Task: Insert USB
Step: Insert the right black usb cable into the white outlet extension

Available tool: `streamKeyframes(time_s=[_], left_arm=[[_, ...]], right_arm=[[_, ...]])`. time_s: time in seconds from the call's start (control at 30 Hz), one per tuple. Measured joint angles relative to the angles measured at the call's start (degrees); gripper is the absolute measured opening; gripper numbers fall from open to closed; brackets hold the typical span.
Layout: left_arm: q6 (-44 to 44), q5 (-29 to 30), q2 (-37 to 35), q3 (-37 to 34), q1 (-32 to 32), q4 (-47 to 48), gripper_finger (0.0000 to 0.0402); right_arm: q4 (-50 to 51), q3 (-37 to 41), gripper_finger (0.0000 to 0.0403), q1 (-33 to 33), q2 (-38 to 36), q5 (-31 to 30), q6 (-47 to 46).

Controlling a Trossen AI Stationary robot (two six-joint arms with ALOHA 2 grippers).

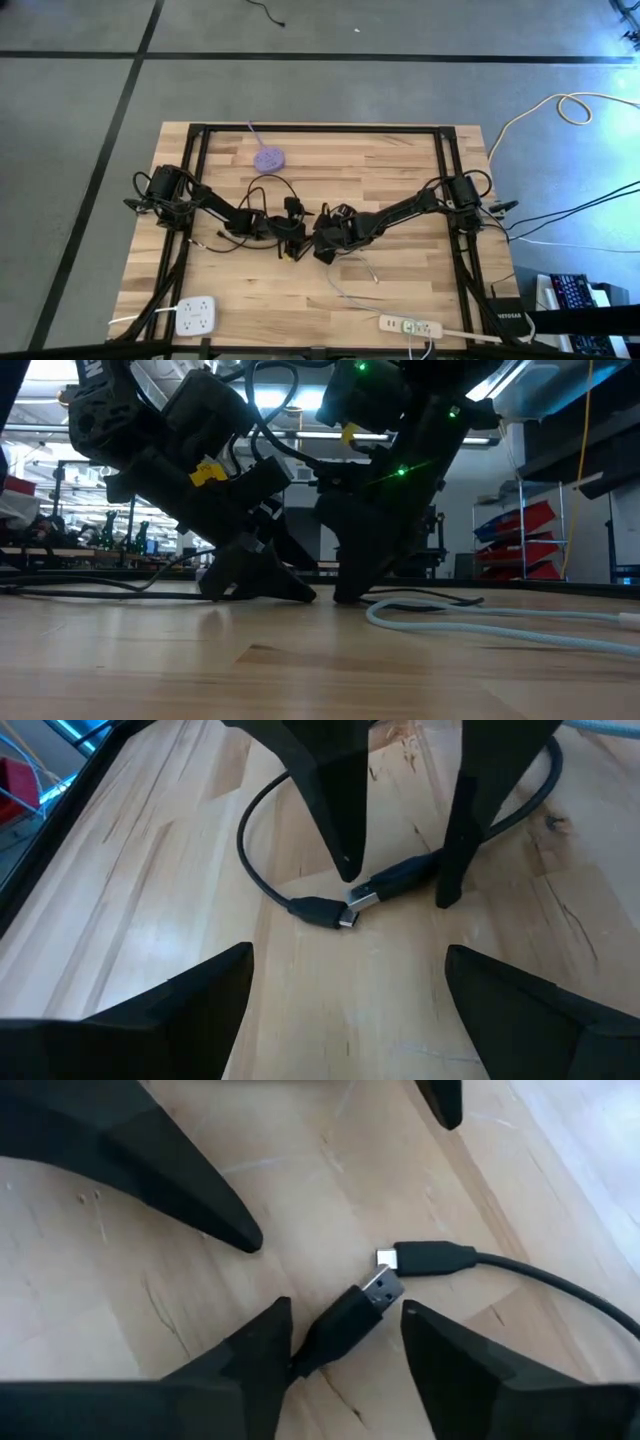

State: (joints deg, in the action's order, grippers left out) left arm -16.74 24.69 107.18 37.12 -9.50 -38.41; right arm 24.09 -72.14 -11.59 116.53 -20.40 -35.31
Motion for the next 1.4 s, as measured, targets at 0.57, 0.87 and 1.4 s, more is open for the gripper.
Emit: streamKeyframes(time_s=[0.57,0.87,1.4], left_arm=[[1.4,-2.4,0.0,0.0,0.9,0.1,0.0315],[1.7,-2.5,0.0,0.0,0.9,0.2,0.0315],[1.6,-5.1,0.0,0.0,1.3,0.3,0.0315]], right_arm=[[1.4,-0.1,0.0032,1.2,-0.1,4.7,5.9],[2.0,0.3,0.0009,0.7,-2.8,13.6,17.0],[-10.4,0.8,0.0001,-3.2,-6.6,46.5,39.6]])
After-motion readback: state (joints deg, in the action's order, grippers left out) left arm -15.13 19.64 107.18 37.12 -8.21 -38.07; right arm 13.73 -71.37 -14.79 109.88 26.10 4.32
